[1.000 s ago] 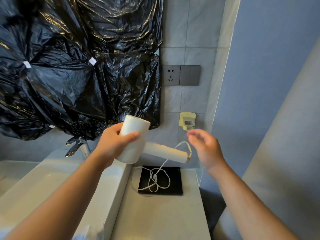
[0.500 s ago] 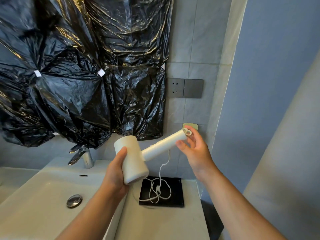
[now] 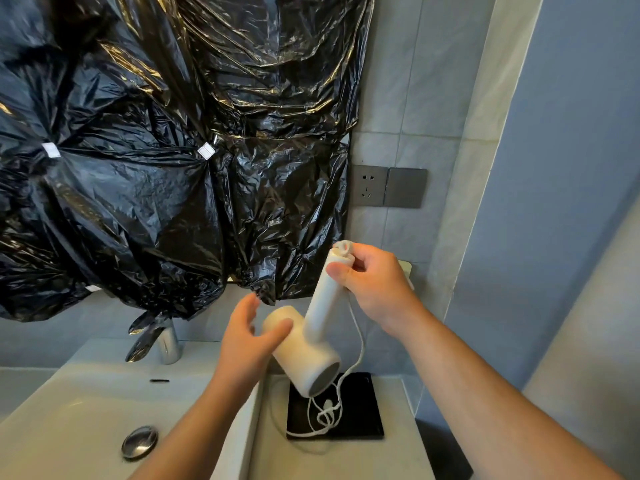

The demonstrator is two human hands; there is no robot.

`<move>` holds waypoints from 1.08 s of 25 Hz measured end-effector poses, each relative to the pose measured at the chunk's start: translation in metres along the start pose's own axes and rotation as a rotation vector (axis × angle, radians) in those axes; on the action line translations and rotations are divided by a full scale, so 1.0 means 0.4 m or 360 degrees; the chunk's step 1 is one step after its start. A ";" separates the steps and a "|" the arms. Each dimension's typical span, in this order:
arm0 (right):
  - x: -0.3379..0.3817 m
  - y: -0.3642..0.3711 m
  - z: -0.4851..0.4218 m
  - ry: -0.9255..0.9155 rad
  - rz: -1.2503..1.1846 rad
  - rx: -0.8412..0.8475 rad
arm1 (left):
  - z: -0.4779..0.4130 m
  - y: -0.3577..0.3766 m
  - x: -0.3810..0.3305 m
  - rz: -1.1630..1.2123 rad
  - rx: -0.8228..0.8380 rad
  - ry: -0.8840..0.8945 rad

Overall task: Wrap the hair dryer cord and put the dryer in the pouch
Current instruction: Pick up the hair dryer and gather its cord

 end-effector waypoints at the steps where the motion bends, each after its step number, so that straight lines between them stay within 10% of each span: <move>1: 0.001 0.007 -0.009 0.0001 0.0045 0.0012 | -0.011 0.009 -0.032 -0.0222 0.0068 0.0276; 4: 0.008 0.022 -0.031 -0.0004 -0.0008 -0.0039 | -0.045 0.062 -0.099 -0.0118 0.0619 0.0538; 11: -0.026 0.017 -0.031 -0.0028 0.0091 0.0032 | -0.069 0.096 -0.110 0.0833 0.0653 0.0226; 19: -0.190 -0.002 0.070 0.0510 -0.0230 0.0254 | -0.112 0.060 -0.148 0.1370 0.0527 0.0005; 27: -0.223 0.093 0.116 0.0198 -0.0660 0.0053 | -0.121 0.088 -0.164 0.1925 -0.0014 -0.0389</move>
Point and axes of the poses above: each hand's wrist, its own z-axis away from the middle knuckle, its own y-axis out of the palm, x = y × z, the point moved 1 cm from there along -z, towards the middle knuckle, and after that the axes turned 3 degrees about -x, right-handed, at the moved point
